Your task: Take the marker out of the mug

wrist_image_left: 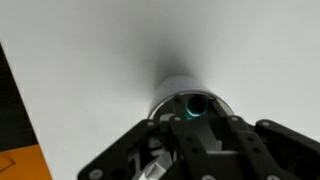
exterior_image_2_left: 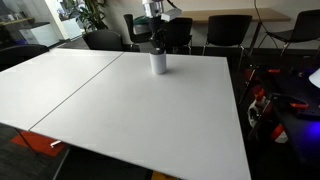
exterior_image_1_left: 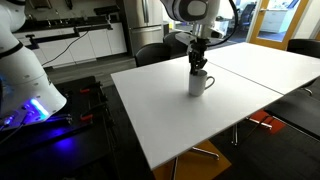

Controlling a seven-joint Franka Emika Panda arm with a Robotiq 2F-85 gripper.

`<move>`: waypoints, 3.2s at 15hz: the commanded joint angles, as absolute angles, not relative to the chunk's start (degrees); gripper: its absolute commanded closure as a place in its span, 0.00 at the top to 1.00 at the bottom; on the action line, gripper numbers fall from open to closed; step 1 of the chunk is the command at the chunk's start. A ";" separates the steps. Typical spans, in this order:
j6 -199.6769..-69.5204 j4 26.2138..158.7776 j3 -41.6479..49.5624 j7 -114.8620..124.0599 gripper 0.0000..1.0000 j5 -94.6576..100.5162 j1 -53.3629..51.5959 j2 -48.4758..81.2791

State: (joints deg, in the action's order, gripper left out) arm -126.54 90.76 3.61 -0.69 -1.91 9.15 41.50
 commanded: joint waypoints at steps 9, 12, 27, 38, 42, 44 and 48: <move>-123.56 88.00 2.95 -1.44 0.05 -3.44 9.69 41.99; -123.79 88.56 3.03 -1.00 0.05 -3.51 9.55 40.99; -123.30 96.51 3.81 2.62 0.05 -4.27 7.96 29.18; -125.31 105.04 3.56 3.88 0.05 -2.55 5.20 17.96; -130.28 106.54 3.14 2.93 0.05 0.16 2.97 18.77; -132.63 107.15 3.03 2.90 0.05 2.54 1.68 19.45; -137.02 107.79 2.78 3.90 0.05 7.57 -1.11 20.97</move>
State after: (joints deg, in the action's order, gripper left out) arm -133.57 106.67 2.84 3.58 4.36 0.54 20.72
